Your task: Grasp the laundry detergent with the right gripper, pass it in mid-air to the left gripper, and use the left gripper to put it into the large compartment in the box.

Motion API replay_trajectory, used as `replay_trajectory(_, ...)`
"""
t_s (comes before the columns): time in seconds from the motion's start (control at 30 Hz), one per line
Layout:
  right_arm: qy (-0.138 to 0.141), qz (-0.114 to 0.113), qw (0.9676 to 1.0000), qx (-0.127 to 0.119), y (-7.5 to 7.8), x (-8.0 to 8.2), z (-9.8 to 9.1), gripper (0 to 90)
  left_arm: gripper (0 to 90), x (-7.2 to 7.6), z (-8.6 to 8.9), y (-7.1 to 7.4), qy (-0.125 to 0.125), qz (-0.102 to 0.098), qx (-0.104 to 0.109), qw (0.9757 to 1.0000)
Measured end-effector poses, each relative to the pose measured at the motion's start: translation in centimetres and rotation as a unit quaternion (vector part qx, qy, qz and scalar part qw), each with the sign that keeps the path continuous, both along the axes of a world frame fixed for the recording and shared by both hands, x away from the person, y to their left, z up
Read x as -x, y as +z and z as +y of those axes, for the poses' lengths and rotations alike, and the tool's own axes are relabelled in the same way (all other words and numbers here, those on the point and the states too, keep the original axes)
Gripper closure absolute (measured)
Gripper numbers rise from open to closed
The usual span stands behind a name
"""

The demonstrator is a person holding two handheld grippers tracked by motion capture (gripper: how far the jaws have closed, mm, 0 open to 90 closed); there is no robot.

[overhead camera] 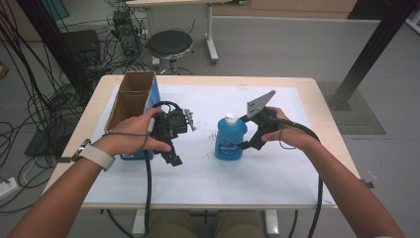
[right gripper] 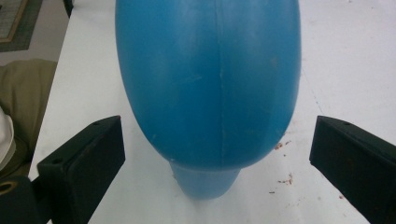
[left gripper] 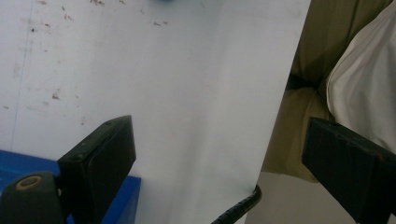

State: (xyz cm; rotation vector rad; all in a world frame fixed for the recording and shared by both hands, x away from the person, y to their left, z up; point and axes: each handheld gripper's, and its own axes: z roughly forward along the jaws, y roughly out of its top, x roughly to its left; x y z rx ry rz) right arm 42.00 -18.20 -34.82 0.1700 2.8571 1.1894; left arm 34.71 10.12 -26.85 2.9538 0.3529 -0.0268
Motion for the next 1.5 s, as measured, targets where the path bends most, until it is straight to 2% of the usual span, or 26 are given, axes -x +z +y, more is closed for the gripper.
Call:
replay_trajectory(0.2, 0.000, 0.000, 1.0000, 0.003, -0.04, 0.03, 0.04, 3.1, 10.3, -0.02, -0.01, 0.07, -0.004, -0.001, -0.004, 1.0000)
replay_trajectory(1.5, -0.004, 0.004, 1.0000, 0.005, -0.07, -0.05, -0.06, 3.4, 10.3, 0.08, 0.16, 0.10, 0.003, -0.002, 0.002, 1.0000)
